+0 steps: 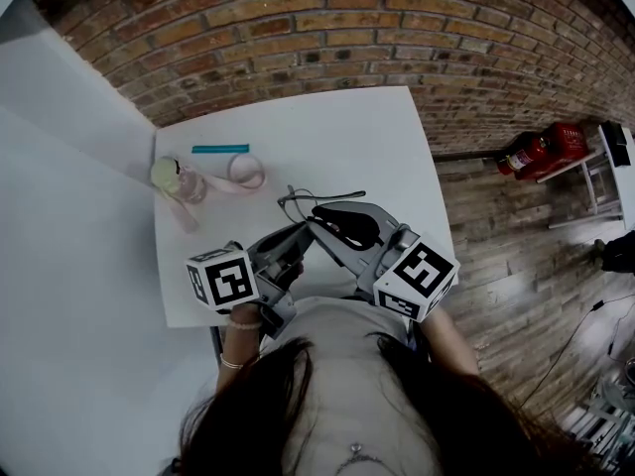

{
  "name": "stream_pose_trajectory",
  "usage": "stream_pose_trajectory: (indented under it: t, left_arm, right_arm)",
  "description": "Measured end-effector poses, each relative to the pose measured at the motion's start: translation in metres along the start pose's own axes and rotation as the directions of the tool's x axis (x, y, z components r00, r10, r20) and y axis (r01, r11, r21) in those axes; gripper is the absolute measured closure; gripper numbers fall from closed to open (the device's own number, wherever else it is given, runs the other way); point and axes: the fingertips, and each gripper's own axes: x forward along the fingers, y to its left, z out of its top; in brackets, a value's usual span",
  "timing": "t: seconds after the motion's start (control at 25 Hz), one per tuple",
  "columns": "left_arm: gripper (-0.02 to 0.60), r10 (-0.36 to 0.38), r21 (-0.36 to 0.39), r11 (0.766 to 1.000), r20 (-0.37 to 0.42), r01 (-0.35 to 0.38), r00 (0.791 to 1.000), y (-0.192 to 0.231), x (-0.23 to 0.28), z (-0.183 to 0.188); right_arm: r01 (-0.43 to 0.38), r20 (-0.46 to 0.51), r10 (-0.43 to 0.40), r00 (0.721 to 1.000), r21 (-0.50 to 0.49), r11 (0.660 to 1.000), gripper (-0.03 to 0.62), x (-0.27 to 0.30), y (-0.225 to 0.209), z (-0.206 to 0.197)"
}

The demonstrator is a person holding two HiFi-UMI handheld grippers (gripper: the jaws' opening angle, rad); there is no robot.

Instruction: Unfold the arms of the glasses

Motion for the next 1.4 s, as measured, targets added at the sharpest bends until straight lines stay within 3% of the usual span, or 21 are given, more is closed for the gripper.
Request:
stream_pose_trajectory:
  t: [1.12,1.4]
  left_arm:
    - [0.560,0.034,0.170,0.985,0.033,-0.039,0.999,-0.012,0.005,-0.001]
    - [0.560,0.046,0.183,0.982,0.032,-0.051,0.998,-0.010,0.005,-0.001]
  right_arm:
    - [-0.005,-0.079,0.009,0.997,0.052,0.999,0.546,0.009,-0.003,-0.018]
    - [0.012,-0.093,-0.005,0.996,0.075,0.997,0.551,0.010,-0.007,-0.021]
